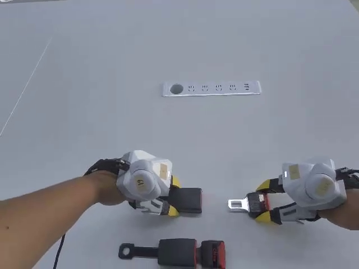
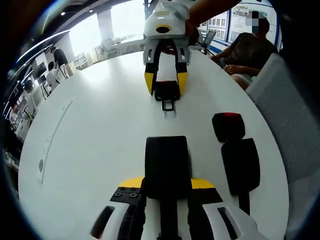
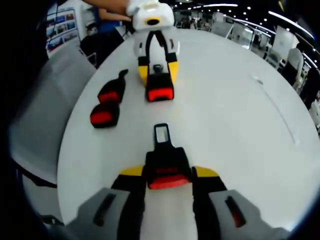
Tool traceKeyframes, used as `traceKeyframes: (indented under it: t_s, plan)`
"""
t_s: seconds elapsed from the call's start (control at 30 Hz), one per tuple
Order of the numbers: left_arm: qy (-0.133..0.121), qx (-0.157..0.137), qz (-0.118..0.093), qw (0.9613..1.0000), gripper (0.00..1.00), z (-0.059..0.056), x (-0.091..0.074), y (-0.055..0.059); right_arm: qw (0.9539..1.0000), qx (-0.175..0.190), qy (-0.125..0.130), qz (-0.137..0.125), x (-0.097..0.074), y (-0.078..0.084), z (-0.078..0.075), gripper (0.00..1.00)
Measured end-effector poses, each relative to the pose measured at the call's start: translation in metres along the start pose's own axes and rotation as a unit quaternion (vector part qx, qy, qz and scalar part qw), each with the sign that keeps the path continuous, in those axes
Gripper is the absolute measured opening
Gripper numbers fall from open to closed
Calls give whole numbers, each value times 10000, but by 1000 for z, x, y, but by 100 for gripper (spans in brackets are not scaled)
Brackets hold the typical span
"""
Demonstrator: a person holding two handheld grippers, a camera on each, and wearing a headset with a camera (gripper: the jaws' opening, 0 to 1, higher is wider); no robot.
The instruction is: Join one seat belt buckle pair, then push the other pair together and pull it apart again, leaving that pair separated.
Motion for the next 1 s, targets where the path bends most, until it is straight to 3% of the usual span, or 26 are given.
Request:
traceKeyframes:
  t_s: [0.57, 1.0]
  plan:
    - [27, -100, -15, 9999, 33, 0, 1, 0, 9991, -238, -129, -324, 30, -35, -4, 37]
    - [51, -150, -30, 9999, 33, -1, 1, 0, 9988, -185, -138, -440, 34, -39, -6, 37]
Point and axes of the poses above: the centre of the closed fingertips' face, and the gripper's own axes: x roughly forward along the fingers, z roughly to its left, y roughly out of its underside, the point moved 8 cm from there along -x, roughly backward along the fingers, and after that the axes turned 12 degrees about -y, right-handed, at the moved point
